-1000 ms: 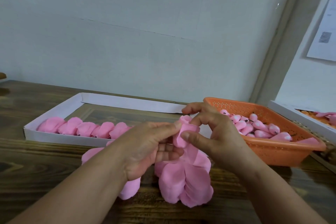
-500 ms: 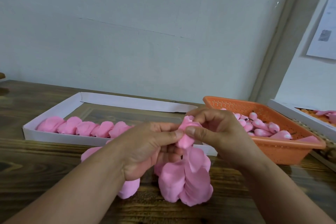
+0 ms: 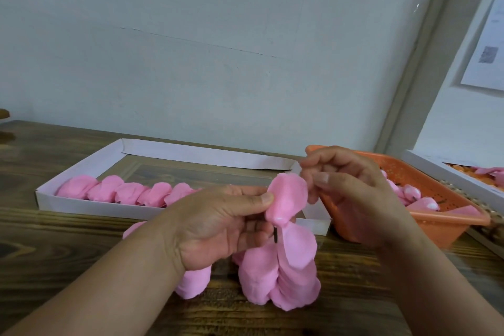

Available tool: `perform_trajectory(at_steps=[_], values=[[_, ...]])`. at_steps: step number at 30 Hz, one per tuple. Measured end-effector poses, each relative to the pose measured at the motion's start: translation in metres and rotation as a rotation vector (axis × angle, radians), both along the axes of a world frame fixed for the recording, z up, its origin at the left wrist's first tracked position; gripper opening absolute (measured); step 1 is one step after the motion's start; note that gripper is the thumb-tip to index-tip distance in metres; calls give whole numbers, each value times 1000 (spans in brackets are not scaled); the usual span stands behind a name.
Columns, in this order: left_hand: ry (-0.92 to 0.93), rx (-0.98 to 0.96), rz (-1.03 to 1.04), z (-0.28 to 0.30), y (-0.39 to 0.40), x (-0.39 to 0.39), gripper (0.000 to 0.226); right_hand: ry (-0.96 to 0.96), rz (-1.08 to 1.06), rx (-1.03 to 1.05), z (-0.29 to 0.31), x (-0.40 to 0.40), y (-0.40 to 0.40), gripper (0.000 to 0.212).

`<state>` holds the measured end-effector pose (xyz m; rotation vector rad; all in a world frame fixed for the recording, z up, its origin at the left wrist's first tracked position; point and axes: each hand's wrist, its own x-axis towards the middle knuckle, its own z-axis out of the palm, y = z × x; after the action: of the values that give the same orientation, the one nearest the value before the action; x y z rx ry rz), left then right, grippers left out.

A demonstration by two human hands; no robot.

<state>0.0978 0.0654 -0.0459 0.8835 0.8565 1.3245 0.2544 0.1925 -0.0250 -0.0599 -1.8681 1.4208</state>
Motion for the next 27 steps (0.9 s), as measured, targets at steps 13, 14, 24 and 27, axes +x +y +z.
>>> perform_trajectory(at_steps=[13, 14, 24, 27], values=[[-25, 12, 92, 0, 2, -1, 19, -118, -91, 11, -1, -3, -5, 15], [-22, 14, 94, 0, 2, -1, 20, -147, -85, 15, -1, -3, -6, 15], [44, 23, 72, 0, 2, -1, 21, -129, -103, 32, -7, -8, -10, 16], [20, 21, 5, -1, 0, -2, 19, -97, -62, 20, -8, -9, -5, 11]])
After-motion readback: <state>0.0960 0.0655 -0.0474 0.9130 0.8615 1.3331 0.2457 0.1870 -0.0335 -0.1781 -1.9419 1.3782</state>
